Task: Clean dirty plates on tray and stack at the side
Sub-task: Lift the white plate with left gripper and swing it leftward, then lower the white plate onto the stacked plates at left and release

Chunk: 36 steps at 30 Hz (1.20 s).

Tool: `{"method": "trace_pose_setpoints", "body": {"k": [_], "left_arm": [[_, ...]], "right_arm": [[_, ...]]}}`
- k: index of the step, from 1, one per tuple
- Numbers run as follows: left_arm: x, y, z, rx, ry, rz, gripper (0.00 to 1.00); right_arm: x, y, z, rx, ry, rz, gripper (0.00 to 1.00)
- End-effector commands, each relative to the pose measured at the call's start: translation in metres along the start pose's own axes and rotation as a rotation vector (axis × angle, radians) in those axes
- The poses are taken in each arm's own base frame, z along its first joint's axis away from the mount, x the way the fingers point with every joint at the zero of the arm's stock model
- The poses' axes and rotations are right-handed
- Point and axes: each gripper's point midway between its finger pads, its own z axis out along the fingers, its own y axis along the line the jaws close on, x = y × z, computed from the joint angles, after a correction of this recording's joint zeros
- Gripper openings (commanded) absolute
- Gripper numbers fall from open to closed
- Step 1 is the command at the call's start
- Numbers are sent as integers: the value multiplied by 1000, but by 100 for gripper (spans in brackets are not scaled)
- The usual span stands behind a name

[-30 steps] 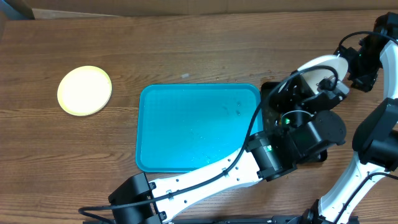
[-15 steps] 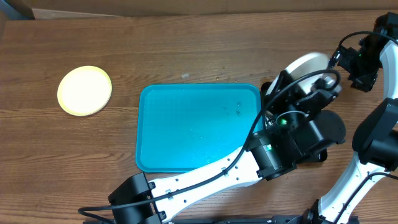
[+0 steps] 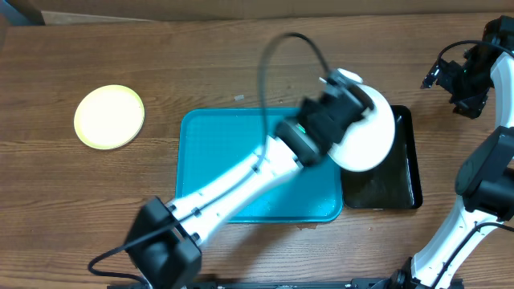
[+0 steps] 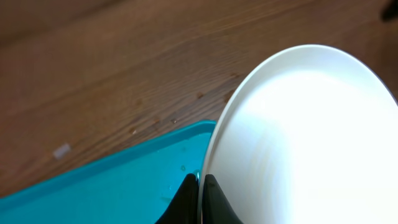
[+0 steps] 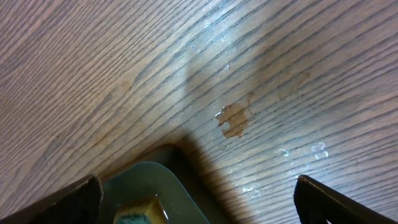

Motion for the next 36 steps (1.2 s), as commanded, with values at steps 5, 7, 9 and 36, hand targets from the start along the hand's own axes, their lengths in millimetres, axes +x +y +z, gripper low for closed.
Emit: {"method": "trace_pose_setpoints", "body": {"k": [5, 7, 9, 36], "left_arm": [[-14, 90, 17, 287, 164, -428, 4], [-10, 132, 20, 259, 185, -514, 4], [0, 186, 21, 192, 205, -610, 4], [200, 543, -103, -710, 270, -1225, 4]], "right_arm": [[-3, 3, -8, -12, -21, -4, 100], [-3, 3, -8, -12, -21, -4, 100], [-3, 3, -8, -12, -21, -3, 100], [-3, 3, -8, -12, -21, -4, 100]]}}
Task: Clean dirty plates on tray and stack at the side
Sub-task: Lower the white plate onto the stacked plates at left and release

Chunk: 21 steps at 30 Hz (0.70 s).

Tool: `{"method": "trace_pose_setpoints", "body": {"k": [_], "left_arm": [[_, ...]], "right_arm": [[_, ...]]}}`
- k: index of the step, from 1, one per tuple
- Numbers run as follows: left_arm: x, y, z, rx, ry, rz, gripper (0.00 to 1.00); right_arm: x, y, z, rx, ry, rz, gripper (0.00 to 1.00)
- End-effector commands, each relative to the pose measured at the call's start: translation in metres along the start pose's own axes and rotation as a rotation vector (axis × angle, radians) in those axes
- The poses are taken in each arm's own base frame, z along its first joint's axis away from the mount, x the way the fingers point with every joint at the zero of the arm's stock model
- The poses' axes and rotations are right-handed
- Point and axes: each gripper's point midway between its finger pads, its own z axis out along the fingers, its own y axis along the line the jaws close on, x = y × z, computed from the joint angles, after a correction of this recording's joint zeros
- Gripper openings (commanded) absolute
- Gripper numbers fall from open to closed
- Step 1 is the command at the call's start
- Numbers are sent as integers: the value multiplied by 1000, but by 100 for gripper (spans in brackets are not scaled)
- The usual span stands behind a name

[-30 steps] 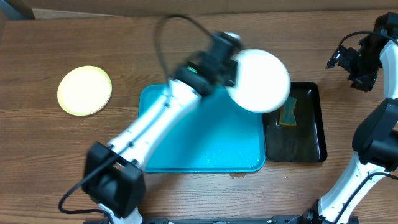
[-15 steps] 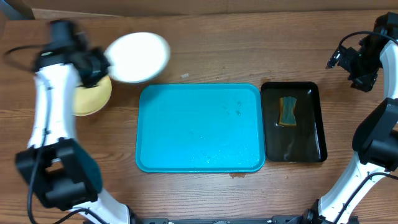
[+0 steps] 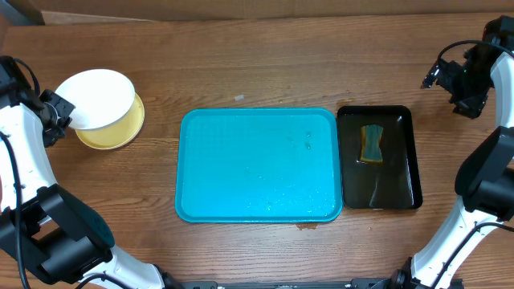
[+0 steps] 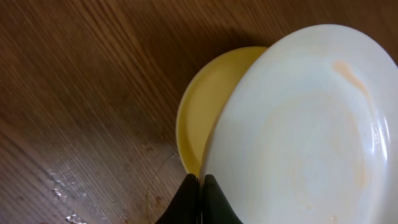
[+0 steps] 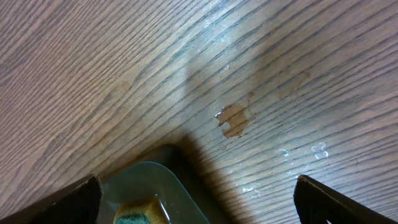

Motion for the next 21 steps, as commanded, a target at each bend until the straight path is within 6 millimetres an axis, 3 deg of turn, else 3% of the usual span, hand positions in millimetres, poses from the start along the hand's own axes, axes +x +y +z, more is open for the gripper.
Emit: {"method": "trace_pose_setpoints", "body": {"k": [1, 7, 15, 16, 17, 19, 21], "left_arm": [[-2, 17, 8, -95, -36, -18, 4], [4, 20, 29, -98, -23, -18, 5], [3, 18, 38, -94, -27, -17, 9], [2, 18, 38, -93, -30, -17, 15], [1, 17, 38, -89, -32, -17, 27], [2, 13, 39, -67, -25, -18, 67], [7, 6, 39, -24, 1, -15, 86]], "right_arm": [[-3, 3, -8, -12, -22, -4, 100], [-3, 3, -8, -12, -22, -4, 100], [-3, 3, -8, -12, -22, -4, 100], [-3, 3, -8, -12, -22, -4, 100], [-3, 3, -8, -12, -22, -4, 100], [-3, 3, -8, -12, -22, -4, 100], [-3, 3, -8, -12, -22, -4, 100]]}}
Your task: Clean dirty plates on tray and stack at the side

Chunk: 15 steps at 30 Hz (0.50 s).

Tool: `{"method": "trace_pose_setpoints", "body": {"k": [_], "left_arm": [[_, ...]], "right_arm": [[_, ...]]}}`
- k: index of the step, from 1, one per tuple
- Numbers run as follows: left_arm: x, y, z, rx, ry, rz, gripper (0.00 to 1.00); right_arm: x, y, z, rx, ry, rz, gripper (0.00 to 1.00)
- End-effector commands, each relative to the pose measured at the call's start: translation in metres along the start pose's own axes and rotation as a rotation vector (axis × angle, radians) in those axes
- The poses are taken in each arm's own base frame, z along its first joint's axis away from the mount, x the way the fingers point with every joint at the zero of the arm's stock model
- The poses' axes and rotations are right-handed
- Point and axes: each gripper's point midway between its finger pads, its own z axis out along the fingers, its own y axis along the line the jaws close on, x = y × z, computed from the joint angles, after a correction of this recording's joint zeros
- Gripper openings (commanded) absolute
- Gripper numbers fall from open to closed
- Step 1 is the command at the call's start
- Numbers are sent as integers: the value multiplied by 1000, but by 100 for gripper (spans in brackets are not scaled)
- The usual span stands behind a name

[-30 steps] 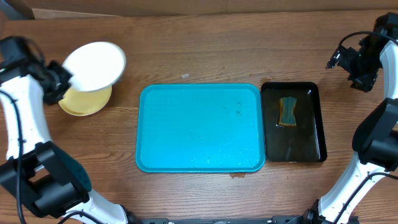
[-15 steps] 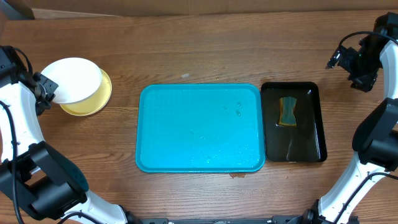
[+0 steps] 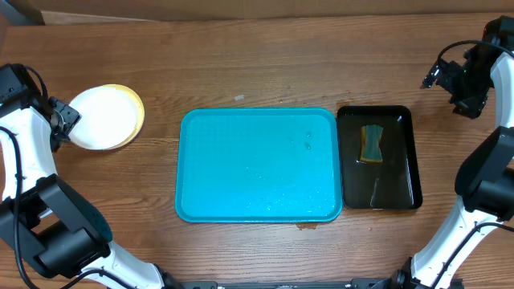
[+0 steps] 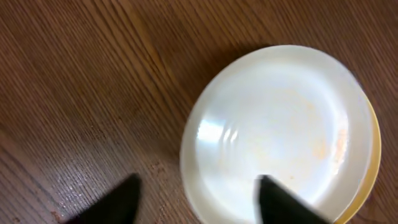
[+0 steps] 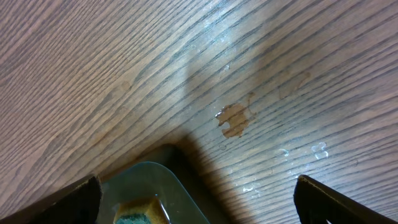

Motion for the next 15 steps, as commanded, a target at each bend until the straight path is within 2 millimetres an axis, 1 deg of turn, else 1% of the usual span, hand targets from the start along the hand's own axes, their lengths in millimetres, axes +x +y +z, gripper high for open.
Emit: {"method": "trace_pose_setpoints", "body": {"k": [1, 5, 8, 10, 12, 15], "left_arm": [[11, -13, 4, 73, 55, 10, 93], [33, -49, -5, 297, 165, 124, 100], [57, -77, -22, 493, 259, 209, 100], [66, -88, -28, 548, 290, 235, 100], [75, -93, -30, 549, 311, 251, 100], [83, -101, -32, 555, 323, 274, 100]], "right_arm": [[-3, 3, -8, -12, -22, -3, 100], [-3, 3, -8, -12, -22, -3, 100], [-3, 3, -8, -12, -22, -3, 100], [-3, 3, -8, -12, -22, -3, 100], [-3, 3, -8, -12, -22, -3, 100], [-3, 3, -8, -12, -22, -3, 100]]}}
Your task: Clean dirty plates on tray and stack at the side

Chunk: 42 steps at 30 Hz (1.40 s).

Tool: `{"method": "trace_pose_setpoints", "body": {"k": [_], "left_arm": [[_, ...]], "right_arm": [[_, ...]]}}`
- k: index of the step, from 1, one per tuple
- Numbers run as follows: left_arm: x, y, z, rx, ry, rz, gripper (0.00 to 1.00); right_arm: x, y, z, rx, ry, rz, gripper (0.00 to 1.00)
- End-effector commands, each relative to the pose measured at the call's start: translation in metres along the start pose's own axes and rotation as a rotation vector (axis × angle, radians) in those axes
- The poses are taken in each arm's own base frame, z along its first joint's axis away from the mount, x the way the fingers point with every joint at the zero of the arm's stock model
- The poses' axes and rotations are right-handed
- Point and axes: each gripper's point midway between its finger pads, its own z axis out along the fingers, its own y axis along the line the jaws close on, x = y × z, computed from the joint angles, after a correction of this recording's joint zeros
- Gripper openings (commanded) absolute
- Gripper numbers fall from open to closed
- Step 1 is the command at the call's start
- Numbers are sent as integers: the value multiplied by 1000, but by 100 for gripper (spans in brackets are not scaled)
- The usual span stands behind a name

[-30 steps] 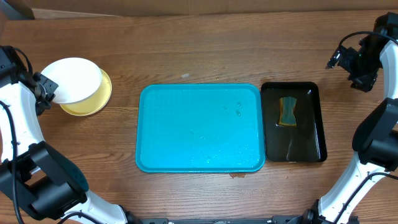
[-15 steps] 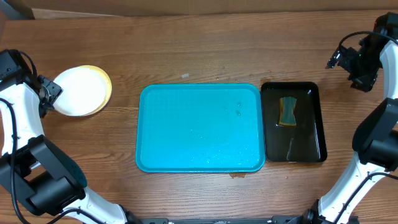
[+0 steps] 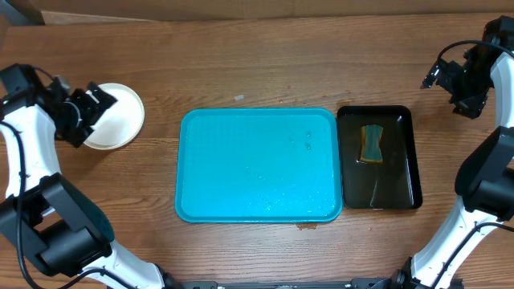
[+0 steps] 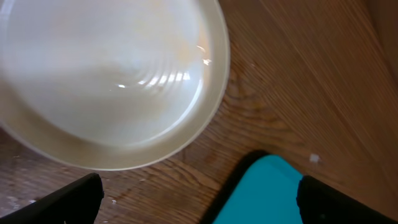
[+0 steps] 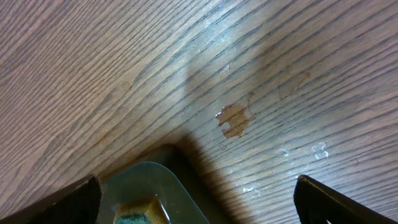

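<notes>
A white plate [image 3: 119,122] lies at the table's left side on top of a yellow plate, of which almost nothing shows. In the left wrist view the white plate [image 4: 106,74] fills the upper left. My left gripper [image 3: 95,111] hovers over the plate's left part, open and holding nothing. Its fingers [image 4: 59,204] frame bare wood and a corner of the teal tray [image 4: 267,193]. The teal tray [image 3: 257,201] has no plates on it. My right gripper [image 3: 459,84] is open above the table at the far right.
A black basin [image 3: 405,160] with water and a yellow-green sponge [image 3: 371,143] stands right of the tray. The right wrist view shows the sponge [image 5: 140,213] and the basin's corner [image 5: 177,163]. A brown stain [image 5: 233,119] marks the wet wood.
My left gripper, open then as now, has moved from the plate's left edge to over the plate, facing the tray. The white plate stays on the yellow one. The right arm has not moved.
My left gripper held the white plate tilted over the black basin at the tray's right end. Then it held the plate above the yellow plate at the left. Then the plate lay on the yellow plate with the gripper open, and now the gripper hovers over the stack.
</notes>
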Motion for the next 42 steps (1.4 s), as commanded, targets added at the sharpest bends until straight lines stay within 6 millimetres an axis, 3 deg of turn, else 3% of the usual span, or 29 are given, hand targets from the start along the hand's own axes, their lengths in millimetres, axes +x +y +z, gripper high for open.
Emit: {"method": "trace_pose_setpoints", "body": {"k": [1, 7, 42], "left_arm": [[15, -26, 9, 92, 57, 73, 100], [22, -37, 14, 95, 75, 97, 100], [22, -37, 14, 95, 75, 97, 100]], "right_arm": [[-3, 3, -8, -12, -22, -3, 100], [-3, 3, -8, -12, -22, -3, 100], [-1, 7, -5, -11, -15, -11, 100]]}}
